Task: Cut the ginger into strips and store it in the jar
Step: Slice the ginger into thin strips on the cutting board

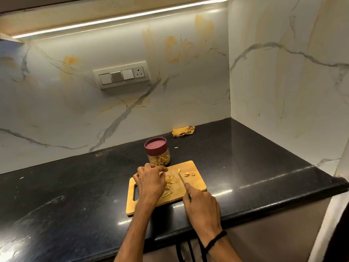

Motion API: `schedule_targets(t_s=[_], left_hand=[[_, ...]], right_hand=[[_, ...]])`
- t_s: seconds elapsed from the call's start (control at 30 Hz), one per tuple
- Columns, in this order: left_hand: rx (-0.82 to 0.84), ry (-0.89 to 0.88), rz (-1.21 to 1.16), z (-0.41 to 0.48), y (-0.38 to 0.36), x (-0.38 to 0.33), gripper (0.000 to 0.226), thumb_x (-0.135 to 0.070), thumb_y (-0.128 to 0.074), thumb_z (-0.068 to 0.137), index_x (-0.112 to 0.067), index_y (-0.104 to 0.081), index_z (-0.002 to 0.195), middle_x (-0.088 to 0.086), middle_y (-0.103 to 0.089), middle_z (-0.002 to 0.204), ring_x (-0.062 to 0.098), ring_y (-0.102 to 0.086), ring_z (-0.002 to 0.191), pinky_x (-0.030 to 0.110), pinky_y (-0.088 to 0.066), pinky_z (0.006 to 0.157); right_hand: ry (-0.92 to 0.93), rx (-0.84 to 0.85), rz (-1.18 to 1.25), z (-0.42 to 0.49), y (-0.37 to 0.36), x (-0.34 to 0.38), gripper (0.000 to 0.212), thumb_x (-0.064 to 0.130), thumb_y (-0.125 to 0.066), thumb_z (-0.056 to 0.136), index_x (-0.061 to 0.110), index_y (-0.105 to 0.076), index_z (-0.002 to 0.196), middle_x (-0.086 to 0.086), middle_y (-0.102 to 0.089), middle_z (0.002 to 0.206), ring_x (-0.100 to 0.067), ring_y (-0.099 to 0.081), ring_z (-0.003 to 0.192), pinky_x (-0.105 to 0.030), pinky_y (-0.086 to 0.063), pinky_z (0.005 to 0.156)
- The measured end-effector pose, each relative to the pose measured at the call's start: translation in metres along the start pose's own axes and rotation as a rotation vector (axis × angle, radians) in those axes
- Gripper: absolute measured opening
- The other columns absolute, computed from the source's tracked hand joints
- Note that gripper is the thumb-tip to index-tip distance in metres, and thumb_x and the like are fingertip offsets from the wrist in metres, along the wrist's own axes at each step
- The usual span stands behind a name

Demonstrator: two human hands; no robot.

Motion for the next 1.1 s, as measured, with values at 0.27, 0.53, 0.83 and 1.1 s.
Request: schedule_targets(t_s=[0.27,0.53,0.83,1.1], left_hand=[[-0.028,-0.036,-0.003,0.009,-0.004,-0.013,0.026,-0.031,-0.059,0.099,-0.039,-0.067,0.123,-0.002,-0.051,0.133,0.022,-0.038,0.123,0.039,-0.029,0.102],[0.101,-0.211,0.026,0.027,-0.015,-0.039,0.029,-0.034,-0.057,0.100,-0.043,-0.063,0.127,-0.005,-0.049,0.134,0.020,-0.038,0.125,0.041,-0.029,0.099],[0.183,-0.254,0.051,0.023,-0.030,-0.047,0.025,-0.048,-0.061,0.094,-0.041,-0.068,0.116,-0.003,-0.047,0.131,0.018,-0.036,0.121,0.040,-0.028,0.097],[0.108,-0.167,-0.089,0.019,-0.016,-0.037,0.017,-0.046,-0.065,0.093,-0.038,-0.069,0.107,-0.007,-0.051,0.127,0.016,-0.038,0.120,0.039,-0.027,0.099]], right_hand=[[0.048,-0.012,-0.021,-0.001,-0.010,-0.002,0.041,0.037,-0.036,0.104,0.037,-0.036,0.144,0.003,-0.065,0.098,-0.012,-0.061,0.083,-0.022,-0.039,0.067],[-0.011,-0.138,0.135,0.005,0.008,-0.019,0.041,0.040,-0.042,0.100,0.044,-0.042,0.142,0.008,-0.059,0.073,-0.005,-0.043,0.055,-0.011,-0.030,0.043],[-0.119,-0.226,0.308,0.017,0.013,-0.039,0.036,0.031,-0.051,0.097,0.031,-0.057,0.133,0.011,-0.059,0.064,-0.002,-0.051,0.054,-0.009,-0.033,0.043],[-0.110,-0.202,0.303,0.015,0.012,-0.037,0.037,0.032,-0.050,0.098,0.033,-0.056,0.134,0.013,-0.056,0.064,0.000,-0.049,0.053,-0.008,-0.034,0.043]])
Point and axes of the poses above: each hand's wrist, its own z-axis towards the middle knuckle, its own y-axis out of the back of the hand, x = y × z, the point moved 2 cm from there along z, towards the middle knuckle
